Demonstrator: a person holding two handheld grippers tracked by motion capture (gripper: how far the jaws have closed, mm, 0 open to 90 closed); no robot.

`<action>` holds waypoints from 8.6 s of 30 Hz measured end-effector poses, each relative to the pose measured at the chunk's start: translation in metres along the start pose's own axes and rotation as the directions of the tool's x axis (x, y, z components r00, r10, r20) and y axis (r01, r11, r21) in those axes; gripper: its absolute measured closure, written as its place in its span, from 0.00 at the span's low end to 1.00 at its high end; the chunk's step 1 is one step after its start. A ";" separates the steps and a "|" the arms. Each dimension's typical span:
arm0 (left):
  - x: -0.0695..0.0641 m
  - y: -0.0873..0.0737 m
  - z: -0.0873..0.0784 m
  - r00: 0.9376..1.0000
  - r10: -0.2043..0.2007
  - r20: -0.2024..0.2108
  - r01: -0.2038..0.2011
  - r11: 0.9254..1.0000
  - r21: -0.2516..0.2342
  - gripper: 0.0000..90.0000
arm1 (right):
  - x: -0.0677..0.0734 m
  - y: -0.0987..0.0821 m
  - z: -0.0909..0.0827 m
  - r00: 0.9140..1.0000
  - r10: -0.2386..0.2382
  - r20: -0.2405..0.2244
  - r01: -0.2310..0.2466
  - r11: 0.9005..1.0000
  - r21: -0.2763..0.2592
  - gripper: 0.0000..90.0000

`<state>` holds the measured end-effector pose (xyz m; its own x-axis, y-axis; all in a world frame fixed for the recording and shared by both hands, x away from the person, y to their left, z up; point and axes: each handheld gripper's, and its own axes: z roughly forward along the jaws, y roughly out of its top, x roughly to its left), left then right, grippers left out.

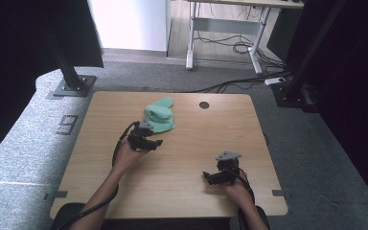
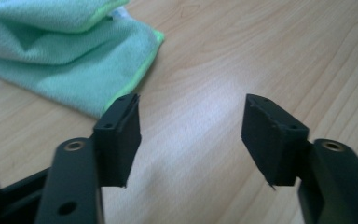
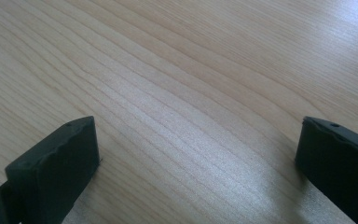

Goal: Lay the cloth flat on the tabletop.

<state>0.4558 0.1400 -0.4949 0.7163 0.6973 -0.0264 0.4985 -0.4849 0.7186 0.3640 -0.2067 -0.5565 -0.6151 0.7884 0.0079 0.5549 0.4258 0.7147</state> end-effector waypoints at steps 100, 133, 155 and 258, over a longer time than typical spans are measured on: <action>-0.042 -0.006 0.018 0.997 0.069 0.042 -0.071 0.996 0.055 0.98 | 0.000 0.000 0.000 1.000 0.000 0.000 0.000 1.000 0.000 0.00; 0.015 -0.058 -0.006 0.994 -0.106 -0.022 0.107 0.993 0.039 0.96 | 0.014 0.043 0.022 0.997 -0.034 -0.065 0.036 0.999 0.023 0.00; 0.018 -0.059 -0.008 0.993 -0.114 0.010 0.113 0.993 0.019 0.95 | 0.057 0.126 0.110 0.996 -0.081 -0.033 0.081 0.997 -0.010 0.00; -0.019 0.005 0.033 0.989 0.097 0.115 -0.100 0.995 0.014 0.60 | 0.003 0.027 0.024 0.999 0.027 0.025 -0.027 0.999 0.025 0.00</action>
<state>0.4610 0.1066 -0.5138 0.8127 0.5816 -0.0357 0.4313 -0.5593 0.7079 0.3907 -0.1818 -0.5539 -0.5861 0.8102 0.0098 0.5856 0.4152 0.6962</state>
